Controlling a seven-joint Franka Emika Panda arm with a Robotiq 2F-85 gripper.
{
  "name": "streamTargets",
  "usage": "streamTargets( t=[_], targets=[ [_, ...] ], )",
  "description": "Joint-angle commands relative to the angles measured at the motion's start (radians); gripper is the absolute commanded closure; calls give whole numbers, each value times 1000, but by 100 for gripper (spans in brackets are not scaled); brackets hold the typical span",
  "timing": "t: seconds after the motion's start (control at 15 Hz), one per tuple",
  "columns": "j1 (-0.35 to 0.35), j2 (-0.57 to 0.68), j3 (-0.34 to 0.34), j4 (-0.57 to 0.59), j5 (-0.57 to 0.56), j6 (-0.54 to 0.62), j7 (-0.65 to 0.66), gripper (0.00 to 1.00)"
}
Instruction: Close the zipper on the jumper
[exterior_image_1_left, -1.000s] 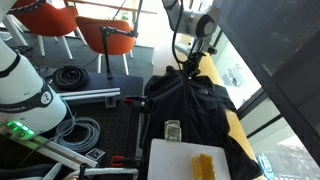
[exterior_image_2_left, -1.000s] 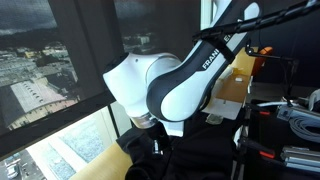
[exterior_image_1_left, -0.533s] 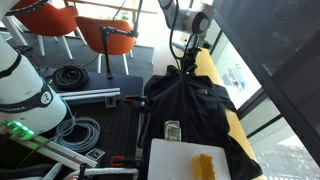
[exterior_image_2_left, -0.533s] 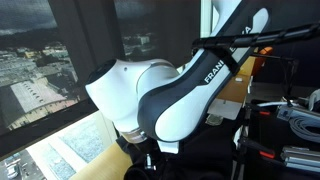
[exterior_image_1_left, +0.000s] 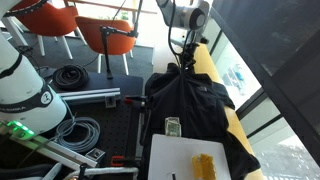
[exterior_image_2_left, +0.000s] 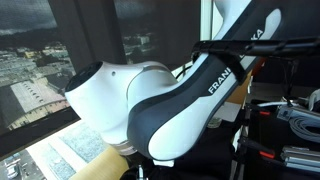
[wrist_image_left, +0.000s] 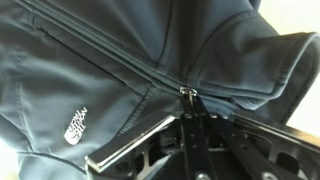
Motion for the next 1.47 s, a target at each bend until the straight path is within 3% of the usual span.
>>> streamTargets(
  t=[0.0,1.4],
  targets=[
    [38,15,-6,68,-22,-24,24,99],
    [132,-7,-33,-1,-163,57,60,99]
  ],
)
